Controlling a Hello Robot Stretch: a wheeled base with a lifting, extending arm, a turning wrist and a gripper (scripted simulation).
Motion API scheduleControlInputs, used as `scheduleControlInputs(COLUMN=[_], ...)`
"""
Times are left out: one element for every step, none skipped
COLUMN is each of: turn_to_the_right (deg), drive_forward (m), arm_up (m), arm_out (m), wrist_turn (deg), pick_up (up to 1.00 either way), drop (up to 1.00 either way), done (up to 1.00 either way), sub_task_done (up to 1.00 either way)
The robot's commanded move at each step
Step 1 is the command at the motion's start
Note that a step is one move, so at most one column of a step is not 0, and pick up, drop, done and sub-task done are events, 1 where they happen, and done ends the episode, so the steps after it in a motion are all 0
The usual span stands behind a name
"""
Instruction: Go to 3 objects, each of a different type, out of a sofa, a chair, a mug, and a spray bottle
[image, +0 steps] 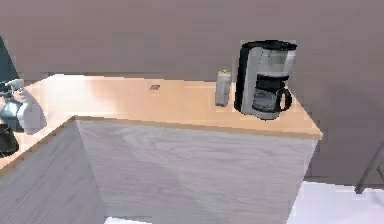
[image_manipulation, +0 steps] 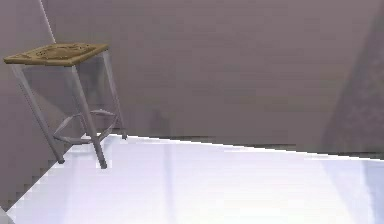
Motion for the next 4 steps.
scheduleControlInputs(turn_to_the_right=[6.0,0.0,-45.0,0.0], drive_forward=[0.0,0.2,0.0,0.0], arm_up=[0.0,0.0,0.0,0.0], arm_out=[0.0,0.0,0.0,0.0], wrist_turn=[0.0,0.0,0.0,0.0], pick_up=[0.0,0.0,0.0,0.0], drop=[0.0,0.0,0.0,0.0], done=[0.0,0.0,0.0,0.0], sub_task_done=[0.0,0.0,0.0,1.0])
